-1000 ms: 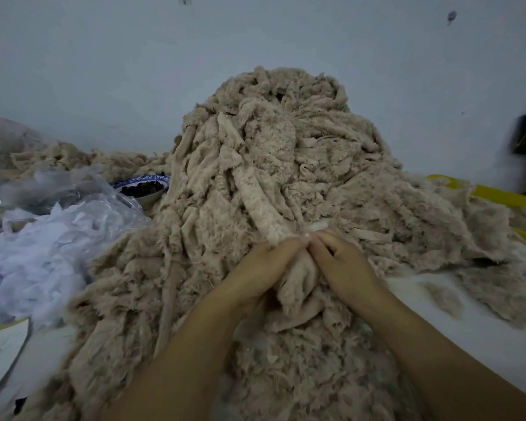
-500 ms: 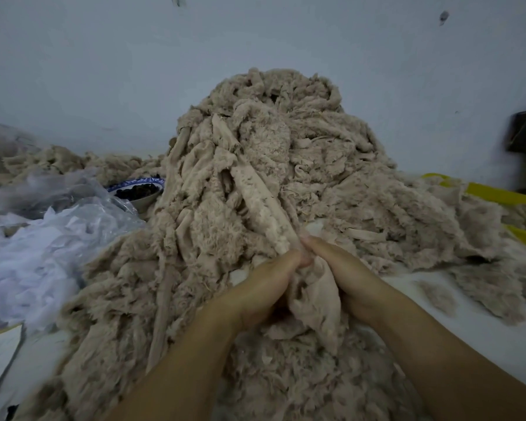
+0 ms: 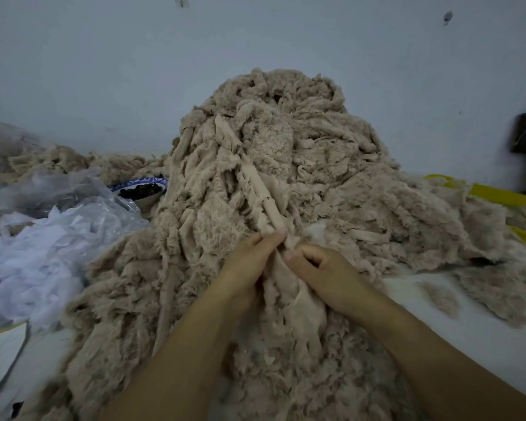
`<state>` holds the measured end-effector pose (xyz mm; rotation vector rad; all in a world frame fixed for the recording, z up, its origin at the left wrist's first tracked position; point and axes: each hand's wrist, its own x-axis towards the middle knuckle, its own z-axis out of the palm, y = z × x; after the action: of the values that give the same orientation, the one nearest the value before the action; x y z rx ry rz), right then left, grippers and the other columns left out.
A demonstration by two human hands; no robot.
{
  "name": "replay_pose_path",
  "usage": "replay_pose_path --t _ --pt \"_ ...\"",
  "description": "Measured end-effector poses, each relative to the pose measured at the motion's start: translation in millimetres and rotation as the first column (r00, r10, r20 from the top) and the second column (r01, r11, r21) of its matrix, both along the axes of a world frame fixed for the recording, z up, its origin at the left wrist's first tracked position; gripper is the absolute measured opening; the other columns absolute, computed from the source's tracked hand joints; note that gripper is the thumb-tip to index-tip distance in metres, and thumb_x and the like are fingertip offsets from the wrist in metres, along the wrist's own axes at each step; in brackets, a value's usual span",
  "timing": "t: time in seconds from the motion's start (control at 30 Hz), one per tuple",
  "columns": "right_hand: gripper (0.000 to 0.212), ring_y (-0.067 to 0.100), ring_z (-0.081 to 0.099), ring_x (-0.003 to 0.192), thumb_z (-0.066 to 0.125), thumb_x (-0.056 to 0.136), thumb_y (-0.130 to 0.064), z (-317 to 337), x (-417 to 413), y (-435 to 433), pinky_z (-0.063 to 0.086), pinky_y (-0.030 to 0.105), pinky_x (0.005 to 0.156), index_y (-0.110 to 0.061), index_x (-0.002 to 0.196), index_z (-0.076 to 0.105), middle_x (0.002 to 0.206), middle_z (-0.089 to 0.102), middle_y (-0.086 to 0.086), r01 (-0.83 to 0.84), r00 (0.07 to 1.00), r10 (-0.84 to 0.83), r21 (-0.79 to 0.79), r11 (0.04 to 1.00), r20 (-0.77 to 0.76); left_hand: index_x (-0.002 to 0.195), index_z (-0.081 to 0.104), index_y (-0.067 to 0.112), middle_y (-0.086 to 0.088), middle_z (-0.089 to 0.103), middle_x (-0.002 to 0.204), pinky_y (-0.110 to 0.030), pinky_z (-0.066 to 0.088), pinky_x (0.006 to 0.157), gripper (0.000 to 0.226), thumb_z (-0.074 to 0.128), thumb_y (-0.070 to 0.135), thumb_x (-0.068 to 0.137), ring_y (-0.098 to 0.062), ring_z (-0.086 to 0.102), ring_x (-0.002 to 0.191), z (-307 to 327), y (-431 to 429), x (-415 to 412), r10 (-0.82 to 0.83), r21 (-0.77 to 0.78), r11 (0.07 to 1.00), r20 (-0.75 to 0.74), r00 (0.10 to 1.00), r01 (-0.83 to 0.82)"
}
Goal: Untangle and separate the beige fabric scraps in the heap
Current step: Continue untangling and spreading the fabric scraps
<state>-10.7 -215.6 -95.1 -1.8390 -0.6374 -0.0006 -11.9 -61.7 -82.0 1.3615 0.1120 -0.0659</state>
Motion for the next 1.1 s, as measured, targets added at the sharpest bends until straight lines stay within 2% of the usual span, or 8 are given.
replay_pose_path --t 0.17,0.3,0.37,0.53,0.63,0.77,0.9,1.1 --pt "0.047 0.0 0.034 0.052 0.055 0.101 -0.027 -0.8 -3.6 4.0 0.031 0.016 0.053 -0.029 0.058 0.036 0.058 0.037 -0.014 -0.112 0.994 0.112 -0.166 0.98 -0.011 0.1 0.073 0.004 -0.015 0.076 0.083 -0.031 0.058 0.052 0.021 0.064 0.022 0.094 -0.025 0.074 0.069 3.1 11.9 3.4 0.131 -0.261 0.948 -0.202 0.971 -0.182" --pt "0.05 0.001 0.032 0.052 0.056 0.101 -0.026 -0.6 -5.9 3.0 0.031 0.019 0.053 -0.031 0.055 0.036 0.057 0.034 -0.014 -0.235 0.97 0.215 -0.222 0.946 -0.111 0.125 0.064 0.001 -0.021 0.068 0.123 -0.048 0.054 0.09 0.037 0.053 0.026 0.101 -0.035 0.064 0.116 4.9 19.6 4.9 0.111 -0.429 0.879 -0.239 0.965 -0.207" --pt "0.049 0.001 0.031 0.05 0.057 0.1 -0.026 -1.3 -7.3 1.6 0.029 0.017 0.051 -0.03 0.056 0.036 0.056 0.033 -0.015 -0.275 0.959 0.247 -0.23 0.934 -0.142 0.115 0.067 0.001 -0.015 0.071 0.111 -0.048 0.05 0.101 0.03 0.054 0.023 0.101 -0.029 0.065 0.107 6.3 20.7 7.2 0.111 -0.515 0.826 -0.252 0.961 -0.23" --pt "0.047 0.002 0.029 0.047 0.056 0.101 -0.029 -2.6 -6.9 -0.4 0.027 0.016 0.048 -0.027 0.059 0.034 0.054 0.031 -0.014 -0.293 0.95 0.247 -0.262 0.92 -0.193 0.111 0.067 0.007 -0.019 0.076 0.097 -0.041 0.061 0.058 0.046 0.048 0.047 0.102 -0.033 0.074 0.082 6.8 17.0 8.8 0.154 -0.652 0.712 -0.216 0.964 -0.26" --pt "0.039 0.005 0.042 0.055 0.06 0.095 -0.042 -0.6 -5.7 -0.4 0.033 0.015 0.052 -0.025 0.063 0.045 0.058 0.043 -0.01 -0.216 0.957 0.167 -0.197 0.956 -0.239 0.104 0.069 0.005 -0.018 0.076 0.086 -0.042 0.06 0.05 0.041 0.056 0.044 0.098 -0.031 0.075 0.068 8.4 14.7 4.0 0.135 -0.622 0.754 -0.165 0.977 -0.209" --pt "0.047 0.002 0.069 0.096 0.057 0.073 -0.08 -1.4 0.2 -0.2 0.052 0.015 0.079 -0.041 0.091 0.075 0.1 0.074 -0.017 -0.034 0.934 0.066 0.097 0.995 -0.351 0.105 0.07 0.001 -0.023 0.075 0.096 -0.046 0.063 0.069 0.03 0.066 0.028 0.093 -0.033 0.075 0.081 14.3 1.3 -3.6 0.11 -0.504 0.854 -0.07 0.992 -0.13" --pt "0.053 0.007 0.062 0.12 0.056 0.085 -0.072 -0.7 3.3 2.5 0.048 0.025 0.102 -0.036 0.121 0.069 0.126 0.069 -0.009 0.005 0.911 0.132 0.331 0.944 -0.39 0.094 0.076 0.008 -0.016 0.077 0.094 -0.029 0.06 0.065 0.018 0.074 0.023 0.087 -0.025 0.076 0.083 3.8 -20.3 -9.7 0.042 -0.237 0.971 0.067 0.997 -0.025" --pt "0.036 0.0 0.072 0.081 0.055 0.081 -0.063 7.7 -1.4 9.3 0.05 0.007 0.062 -0.034 0.087 0.074 0.085 0.077 -0.013 0.156 0.947 -0.081 0.226 0.962 -0.31 0.102 0.074 0.01 -0.013 0.077 0.094 -0.031 0.061 0.072 0.021 0.066 0.028 0.095 -0.024 0.076 0.088 -2.0 -21.2 -10.1 -0.001 -0.093 0.996 0.071 0.998 0.007"
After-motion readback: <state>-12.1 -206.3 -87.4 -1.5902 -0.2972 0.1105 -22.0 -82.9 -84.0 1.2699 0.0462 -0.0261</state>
